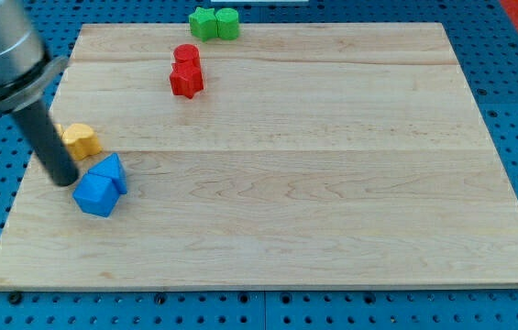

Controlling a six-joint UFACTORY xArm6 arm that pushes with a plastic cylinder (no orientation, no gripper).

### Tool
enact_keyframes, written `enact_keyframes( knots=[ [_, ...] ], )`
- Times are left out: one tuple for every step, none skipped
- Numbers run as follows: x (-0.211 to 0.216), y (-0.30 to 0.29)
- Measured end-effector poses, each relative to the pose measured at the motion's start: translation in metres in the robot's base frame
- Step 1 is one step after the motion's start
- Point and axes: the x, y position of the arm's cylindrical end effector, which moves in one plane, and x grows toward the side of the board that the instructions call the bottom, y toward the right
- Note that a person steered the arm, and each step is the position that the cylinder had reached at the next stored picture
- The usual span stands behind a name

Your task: Move the yellow blocks towards the right side

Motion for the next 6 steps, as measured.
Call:
enact_keyframes(
  knots=[
    [0.001,-0.052],
    [-0.001,-0.054],
    [-0.030,-0.054],
    [-0.066,-0.052],
    [-0.065,-0.015],
    [-0.064,0.037]
  ],
)
